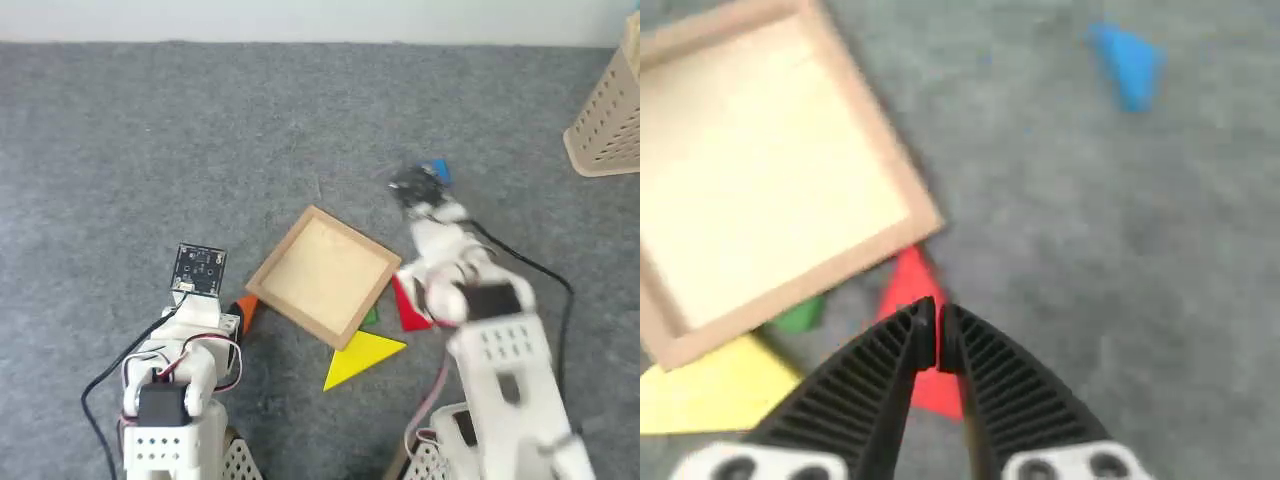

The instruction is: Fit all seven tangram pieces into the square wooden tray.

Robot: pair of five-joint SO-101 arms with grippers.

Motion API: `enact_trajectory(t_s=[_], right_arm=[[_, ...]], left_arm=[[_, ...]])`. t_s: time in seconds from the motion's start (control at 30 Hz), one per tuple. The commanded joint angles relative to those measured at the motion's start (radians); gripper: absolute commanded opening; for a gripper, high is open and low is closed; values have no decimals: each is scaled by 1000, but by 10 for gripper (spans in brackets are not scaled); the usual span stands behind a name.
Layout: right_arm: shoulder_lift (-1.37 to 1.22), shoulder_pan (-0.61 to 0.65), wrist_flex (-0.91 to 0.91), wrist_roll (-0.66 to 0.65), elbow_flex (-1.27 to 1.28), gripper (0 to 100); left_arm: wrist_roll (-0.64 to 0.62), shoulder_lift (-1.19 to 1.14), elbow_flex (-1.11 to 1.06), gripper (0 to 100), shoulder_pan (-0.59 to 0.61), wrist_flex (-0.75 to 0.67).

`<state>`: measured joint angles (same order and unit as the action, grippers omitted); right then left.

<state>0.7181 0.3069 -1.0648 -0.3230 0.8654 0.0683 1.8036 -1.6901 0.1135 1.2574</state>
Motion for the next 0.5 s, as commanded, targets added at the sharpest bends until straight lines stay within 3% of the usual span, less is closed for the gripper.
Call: enact_trajectory(t_s=[0.0,0.13,0.47], right_arm=[[-229,101,-2,-17,-147,185],[-433,160,7,-17,-272,265],[-796,156,137,-17,-483,268]], left_arm=[[-5,15,5,133,0,6],[-5,15,5,133,0,6],[-5,15,5,133,0,6]])
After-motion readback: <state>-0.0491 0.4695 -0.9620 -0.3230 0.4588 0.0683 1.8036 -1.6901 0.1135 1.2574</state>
